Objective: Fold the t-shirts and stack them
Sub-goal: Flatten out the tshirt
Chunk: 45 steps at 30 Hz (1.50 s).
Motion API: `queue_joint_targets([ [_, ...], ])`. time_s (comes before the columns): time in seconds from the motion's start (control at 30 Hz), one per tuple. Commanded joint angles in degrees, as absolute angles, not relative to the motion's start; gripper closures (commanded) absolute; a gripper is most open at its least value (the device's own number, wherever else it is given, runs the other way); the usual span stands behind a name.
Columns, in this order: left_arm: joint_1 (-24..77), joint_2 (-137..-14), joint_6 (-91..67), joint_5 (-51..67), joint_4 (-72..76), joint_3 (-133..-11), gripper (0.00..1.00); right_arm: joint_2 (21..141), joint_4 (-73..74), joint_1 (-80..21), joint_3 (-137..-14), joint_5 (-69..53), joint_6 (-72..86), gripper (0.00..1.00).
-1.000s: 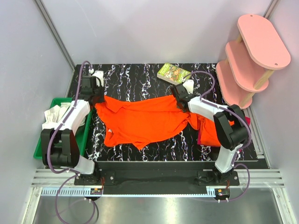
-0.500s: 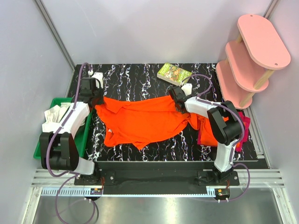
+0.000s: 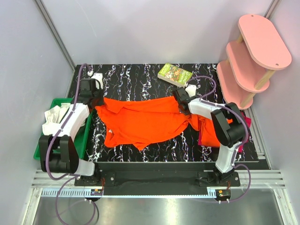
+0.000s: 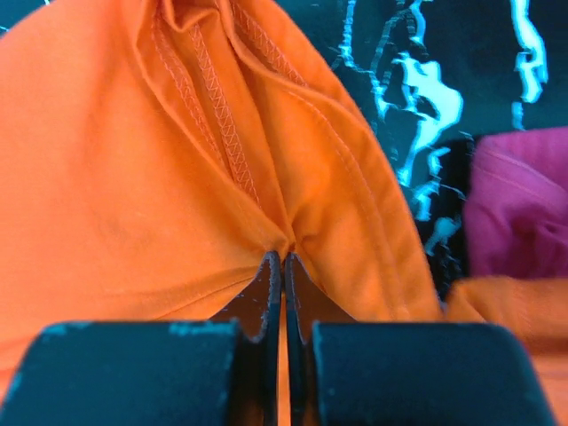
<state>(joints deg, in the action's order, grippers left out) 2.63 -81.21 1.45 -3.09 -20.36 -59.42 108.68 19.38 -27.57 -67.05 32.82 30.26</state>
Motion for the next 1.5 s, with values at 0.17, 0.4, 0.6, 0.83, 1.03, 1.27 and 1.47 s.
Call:
queue_joint_targets([
  [0.17,2.7,-65.8,3.3,-5.4,-25.7,-62.4,1.0,82.1,21.3,-31.8,-66.1,37.3,20.7,1.0],
  [0.4,2.6,-49.6,5.9,1.4,-37.1,-64.2,1.0,65.3,32.6,-39.5,-70.0,36.0,14.7,1.0],
  [0.6,2.7,-37.2,6.3,6.3,-46.9,-69.9,1.0,56.0,46.2,-52.0,-77.5,46.3,18.4,1.0],
  [0.83,2.7,-35.4,3.9,2.1,-54.7,-88.1,1.0,54.1,52.6,-56.6,-86.5,54.2,19.2,1.0],
  [1.03,2.7,-45.1,4.9,-2.8,-53.3,-97.8,1.0,58.9,42.1,-55.9,-90.4,59.8,5.0,1.0],
  [1.27,2.6,-74.0,9.7,-11.7,-48.3,-116.1,1.0,76.1,33.9,-27.9,-96.1,39.5,7.3,1.0],
  [1.47,2.6,-93.1,9.6,-13.9,-51.4,-144.2,1.0,87.2,33.6,-21.5,-111.7,39.2,9.1,1.0],
])
